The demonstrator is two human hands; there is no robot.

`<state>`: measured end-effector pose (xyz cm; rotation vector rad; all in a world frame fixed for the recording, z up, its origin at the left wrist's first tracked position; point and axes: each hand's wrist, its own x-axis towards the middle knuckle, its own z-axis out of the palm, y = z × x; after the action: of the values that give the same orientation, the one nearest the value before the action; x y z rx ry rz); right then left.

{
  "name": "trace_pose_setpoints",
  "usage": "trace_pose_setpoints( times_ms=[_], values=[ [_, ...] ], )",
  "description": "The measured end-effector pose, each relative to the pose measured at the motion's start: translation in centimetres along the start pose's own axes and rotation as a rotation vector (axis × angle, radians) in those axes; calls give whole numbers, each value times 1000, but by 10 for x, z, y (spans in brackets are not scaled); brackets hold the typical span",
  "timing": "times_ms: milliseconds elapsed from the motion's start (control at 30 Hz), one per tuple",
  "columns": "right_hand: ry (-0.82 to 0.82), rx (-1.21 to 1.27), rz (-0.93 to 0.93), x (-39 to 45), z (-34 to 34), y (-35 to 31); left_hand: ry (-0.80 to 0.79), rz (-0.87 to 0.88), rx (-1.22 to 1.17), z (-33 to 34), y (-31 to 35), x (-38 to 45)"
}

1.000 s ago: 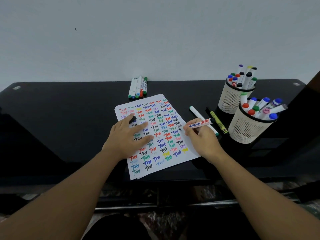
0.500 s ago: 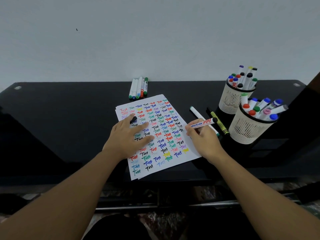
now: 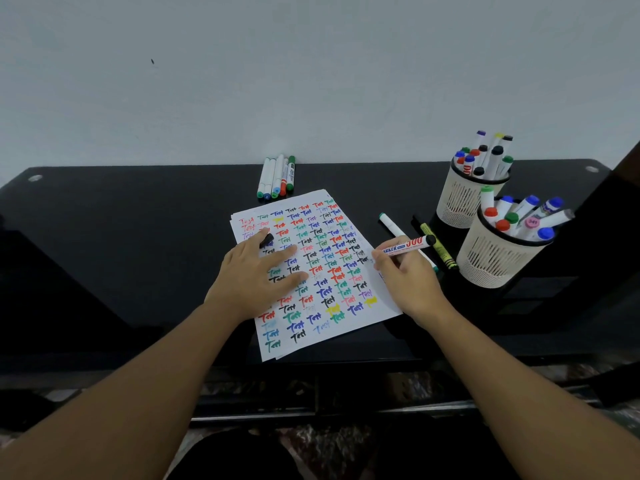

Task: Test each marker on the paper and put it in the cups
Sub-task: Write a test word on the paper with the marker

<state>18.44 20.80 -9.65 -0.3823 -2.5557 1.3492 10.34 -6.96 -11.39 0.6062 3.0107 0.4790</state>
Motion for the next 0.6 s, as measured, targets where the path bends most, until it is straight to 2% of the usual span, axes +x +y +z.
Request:
trace_pose_setpoints(
  times_ms=[233,600],
  values=[
    [-6,-47,-21,-2,0,-3,-3,1,6,0,0,0],
    [20,30,-33,-3,-1,-1,12,-14,-62,-4,3,-3]
  ],
)
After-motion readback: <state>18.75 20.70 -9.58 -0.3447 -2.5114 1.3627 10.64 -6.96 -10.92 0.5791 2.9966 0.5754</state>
